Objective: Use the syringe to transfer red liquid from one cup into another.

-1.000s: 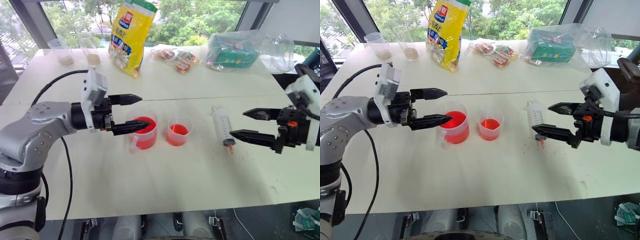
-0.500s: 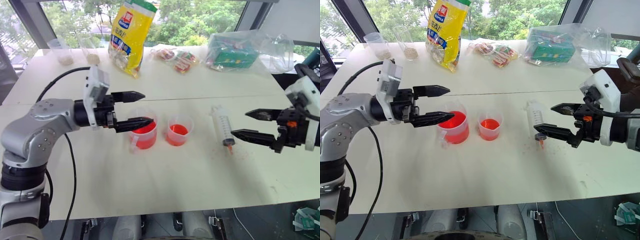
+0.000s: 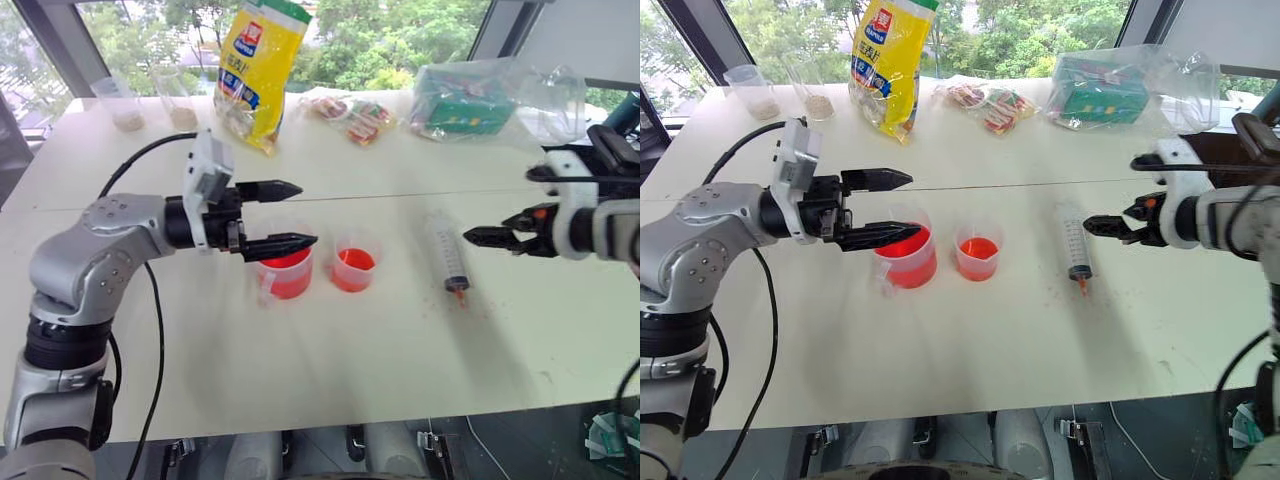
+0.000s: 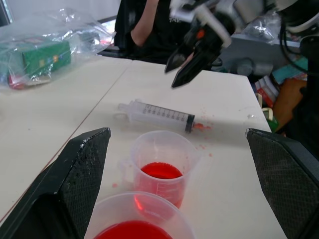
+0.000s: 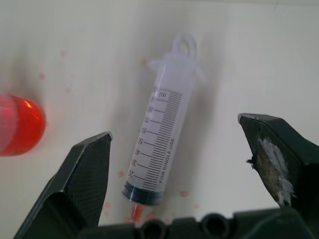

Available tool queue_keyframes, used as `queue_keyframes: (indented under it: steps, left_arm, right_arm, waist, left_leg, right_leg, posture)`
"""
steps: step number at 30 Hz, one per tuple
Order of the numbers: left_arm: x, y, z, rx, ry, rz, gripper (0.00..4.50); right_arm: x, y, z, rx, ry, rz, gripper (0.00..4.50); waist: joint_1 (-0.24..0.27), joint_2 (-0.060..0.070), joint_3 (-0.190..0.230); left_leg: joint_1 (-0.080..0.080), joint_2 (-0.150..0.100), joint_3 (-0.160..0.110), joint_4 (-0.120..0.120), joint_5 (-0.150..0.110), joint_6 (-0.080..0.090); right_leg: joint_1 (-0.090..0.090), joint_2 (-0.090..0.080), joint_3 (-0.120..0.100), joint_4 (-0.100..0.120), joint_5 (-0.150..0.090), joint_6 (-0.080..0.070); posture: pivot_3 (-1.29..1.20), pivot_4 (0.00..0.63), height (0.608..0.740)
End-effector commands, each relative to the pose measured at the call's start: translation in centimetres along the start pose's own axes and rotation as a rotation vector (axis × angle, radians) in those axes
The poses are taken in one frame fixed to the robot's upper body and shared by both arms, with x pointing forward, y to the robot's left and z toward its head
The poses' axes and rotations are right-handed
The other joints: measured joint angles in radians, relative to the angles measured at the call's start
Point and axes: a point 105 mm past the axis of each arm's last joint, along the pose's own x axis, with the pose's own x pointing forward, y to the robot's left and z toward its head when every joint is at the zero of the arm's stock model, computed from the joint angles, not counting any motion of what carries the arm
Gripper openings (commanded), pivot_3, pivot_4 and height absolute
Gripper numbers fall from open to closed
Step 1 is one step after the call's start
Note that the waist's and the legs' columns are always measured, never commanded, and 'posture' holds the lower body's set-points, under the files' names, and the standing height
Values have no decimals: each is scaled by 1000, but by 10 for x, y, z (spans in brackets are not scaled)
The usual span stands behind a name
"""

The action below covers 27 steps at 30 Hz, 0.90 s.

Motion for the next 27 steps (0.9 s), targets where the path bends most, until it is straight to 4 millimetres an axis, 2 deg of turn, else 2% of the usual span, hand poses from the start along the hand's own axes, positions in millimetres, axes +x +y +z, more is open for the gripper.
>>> queue_keyframes:
  steps: [1,7,10,18,21,23,27]
  left_arm:
    - [2,-4,7,41,-18,-1,4500]
    - [-1,-7,6,37,-26,32,4500]
    - [-2,-7,5,36,-29,45,4500]
    - [-3,-10,2,35,-30,78,4500]
    - [-6,-8,3,37,-32,91,4500]
    - [-7,-6,2,44,-30,98,4500]
    - [-8,2,5,67,-30,116,4500]
  right_arm:
    - [10,-5,8,35,15,-5,4425]
    - [39,-7,8,27,67,5,4425]
    - [46,-7,9,24,81,15,4425]
    - [77,5,-1,-34,171,56,4425]
    - [80,12,-6,-55,200,78,3032]
    - [83,15,-9,-68,214,88,1902]
    - [80,19,-13,-78,223,100,1428]
  waist:
    - [0,0,0]
    - [0,0,0]
    - [0,0,0]
    - [-2,0,0]
    - [-2,0,0]
    - [-2,0,0]
    - [-2,0,0]
  left_leg:
    - [0,0,0,0,0,0]
    - [0,0,0,0,0,0]
    - [0,0,0,0,0,0]
    - [1,0,0,0,0,0]
    - [1,0,0,0,0,0]
    - [1,0,0,0,0,0]
    - [1,0,0,0,0,0]
  right_leg:
    - [0,0,0,0,0,1]
    - [0,0,0,0,1,1]
    - [0,0,0,0,1,1]
    - [0,0,0,2,1,1]
    - [0,0,0,2,1,1]
    - [0,0,0,2,1,1]
    - [1,0,-1,2,1,1]
  posture:
    - [0,150,740]
    - [0,150,740]
    - [0,150,740]
    - [0,150,740]
    - [0,150,740]
    - [0,150,740]
    - [0,150,740]
